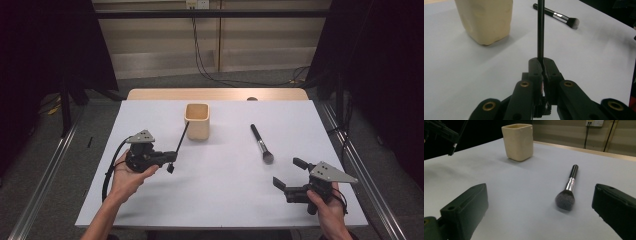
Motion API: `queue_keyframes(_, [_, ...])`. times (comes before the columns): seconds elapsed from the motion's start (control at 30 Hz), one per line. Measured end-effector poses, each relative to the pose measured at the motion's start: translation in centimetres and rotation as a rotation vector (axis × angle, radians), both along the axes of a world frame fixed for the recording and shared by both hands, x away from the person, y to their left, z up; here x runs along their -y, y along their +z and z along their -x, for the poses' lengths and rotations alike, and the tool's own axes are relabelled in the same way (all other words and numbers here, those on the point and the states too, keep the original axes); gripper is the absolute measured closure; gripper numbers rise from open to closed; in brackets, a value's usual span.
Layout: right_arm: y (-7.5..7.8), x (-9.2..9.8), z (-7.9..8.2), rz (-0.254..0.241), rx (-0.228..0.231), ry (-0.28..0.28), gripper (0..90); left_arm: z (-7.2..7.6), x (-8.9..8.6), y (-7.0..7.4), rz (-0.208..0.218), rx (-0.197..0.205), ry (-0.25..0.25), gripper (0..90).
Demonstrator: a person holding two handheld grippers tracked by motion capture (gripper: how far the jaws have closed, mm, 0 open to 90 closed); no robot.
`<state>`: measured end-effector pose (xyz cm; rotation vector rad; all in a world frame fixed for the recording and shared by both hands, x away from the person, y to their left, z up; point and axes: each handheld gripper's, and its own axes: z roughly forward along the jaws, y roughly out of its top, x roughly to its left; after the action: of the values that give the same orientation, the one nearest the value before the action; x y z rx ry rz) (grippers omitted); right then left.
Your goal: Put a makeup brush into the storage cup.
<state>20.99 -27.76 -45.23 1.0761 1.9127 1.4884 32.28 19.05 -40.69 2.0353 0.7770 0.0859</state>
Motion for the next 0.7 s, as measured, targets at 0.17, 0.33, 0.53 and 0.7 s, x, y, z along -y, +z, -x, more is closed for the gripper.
queue_keyframes(0.17, [0.1,-0.8,-0.3,-0.011,0.007,0.043,0.0,0.3,1.1,0.1,-0.011,-0.002,-0.044,86.1])
queue_keyframes(0.33, [0.4,-1.8,-0.7,-0.009,0.009,0.088,0.0,0.6,2.4,0.1,-0.025,-0.023,-0.097,86.0])
queue_keyframes(0.53, [0.7,-3.2,-1.2,0.000,-0.002,0.137,0.4,0.9,3.7,0.3,-0.037,-0.022,-0.148,86.0])
queue_keyframes(0.7, [0.9,-3.7,-1.5,0.003,-0.022,0.158,1.4,1.4,4.6,0.4,-0.044,-0.034,-0.204,86.0])
